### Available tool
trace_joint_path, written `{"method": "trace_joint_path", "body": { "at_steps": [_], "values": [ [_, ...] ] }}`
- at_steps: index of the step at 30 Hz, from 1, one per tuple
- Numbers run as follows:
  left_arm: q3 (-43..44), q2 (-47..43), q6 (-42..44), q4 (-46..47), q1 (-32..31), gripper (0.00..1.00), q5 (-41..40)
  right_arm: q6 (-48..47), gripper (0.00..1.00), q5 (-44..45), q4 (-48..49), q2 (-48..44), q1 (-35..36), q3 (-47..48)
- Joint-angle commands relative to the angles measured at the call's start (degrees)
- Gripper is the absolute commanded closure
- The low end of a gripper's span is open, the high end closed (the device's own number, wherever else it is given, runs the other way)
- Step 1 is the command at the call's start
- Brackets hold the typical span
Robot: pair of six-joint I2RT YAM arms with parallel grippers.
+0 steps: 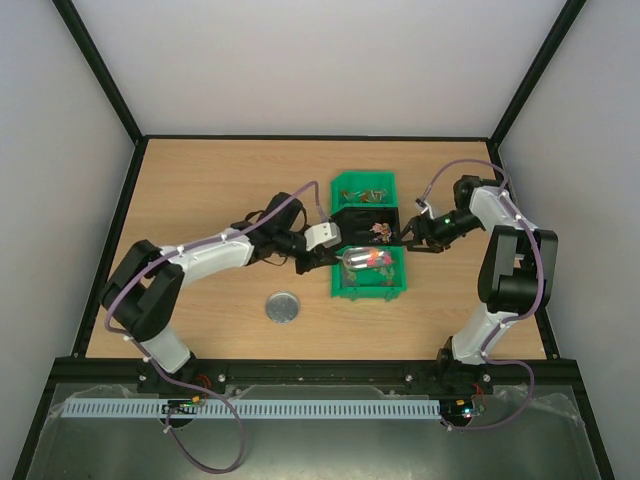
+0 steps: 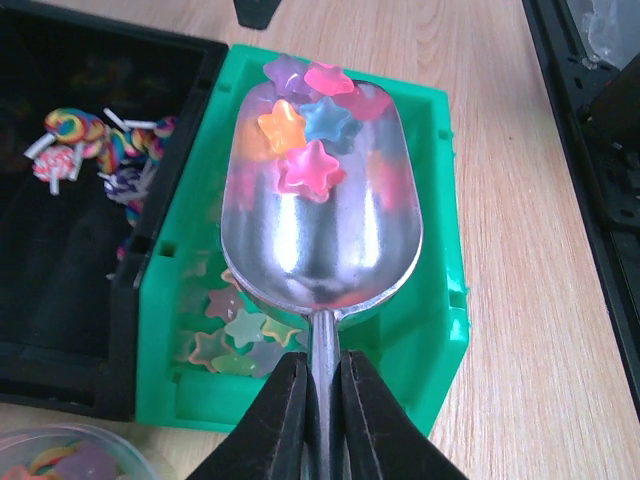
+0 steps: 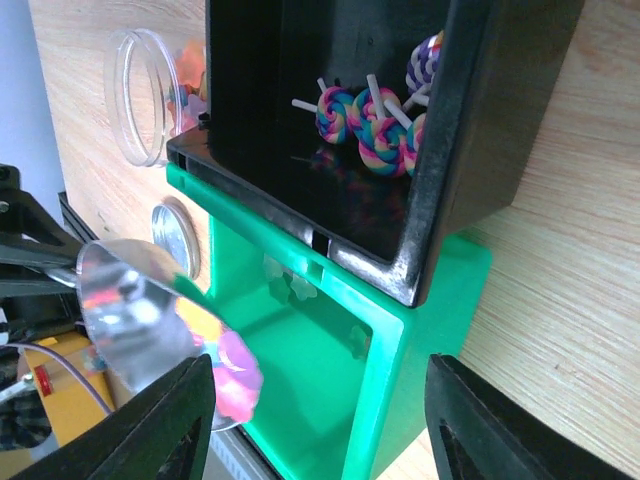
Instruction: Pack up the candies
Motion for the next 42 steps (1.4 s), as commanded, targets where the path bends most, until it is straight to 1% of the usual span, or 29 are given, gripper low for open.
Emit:
{"method": "trace_joint_path", "body": {
  "at_steps": [1,8,13,19,22,26,31,37,42],
  "values": [
    [0.31,-4.36,2.50,0.52,2.46,0.98,3.88,0.61,0.39,-1.25,-2.80,-1.27,-0.20,2.19],
    [1.42,-10.99,5.85,-9.89,8.21,0.98,4.63,1.19,0.33,-0.20,-0.66,-2.81,-0.20,2.24],
    [2.16,-14.79,8.90,-17.68,12.41,0.98,4.37,1.21,0.32,-0.38,0.31,-3.20,-0.20,2.00],
    [1.75,-18.30,17.29,-29.91,16.67,0.98,1.61,1.43,0.32,-0.74,1.22,-2.39,-0.20,2.03],
    [0.89,-20.32,18.78,-33.40,18.68,0.98,0.20,1.38,0.32,-1.12,1.31,-2.13,-0.20,1.79],
    [0.18,-20.93,19.16,-36.16,20.23,0.98,-2.03,1.22,0.32,-1.87,1.32,-1.40,-0.20,1.58],
    [0.47,-20.44,16.84,-35.85,20.37,0.98,-6.70,0.86,0.32,-2.20,1.35,-0.80,-0.20,1.81],
    [3.73,-17.11,15.41,-36.99,20.12,0.98,-11.27,0.94,0.32,-3.05,1.75,-0.12,-0.20,1.58],
    [6.28,-14.33,16.34,-39.35,19.34,0.98,-14.09,1.19,0.32,-2.98,2.44,-0.37,-0.20,0.76]
  ]
}}
